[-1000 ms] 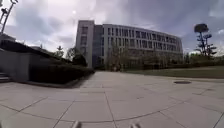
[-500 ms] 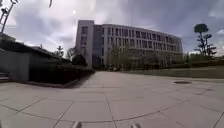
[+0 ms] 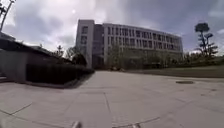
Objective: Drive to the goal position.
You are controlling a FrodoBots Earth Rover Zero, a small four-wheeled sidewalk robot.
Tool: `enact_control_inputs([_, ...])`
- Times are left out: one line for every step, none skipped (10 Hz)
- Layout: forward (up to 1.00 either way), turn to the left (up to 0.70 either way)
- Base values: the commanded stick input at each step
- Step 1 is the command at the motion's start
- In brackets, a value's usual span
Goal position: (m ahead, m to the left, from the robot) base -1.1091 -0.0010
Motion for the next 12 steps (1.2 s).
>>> enact_control_inputs([0.7, 0.0])
enact_control_inputs([0.7, 0.0])
enact_control_inputs([0.7, 0.0])
enact_control_inputs([0.7, 0.0])
enact_control_inputs([0.7, 0.0])
enact_control_inputs([0.7, 0.0])
enact_control_inputs([0.7, 0.0])
enact_control_inputs([0.7, 0.0])
enact_control_inputs([0.7, 0.0])
enact_control_inputs([0.7, 0.0])
enact_control_inputs([0.7, 0.0])
enact_control_inputs([0.7, 0.0])
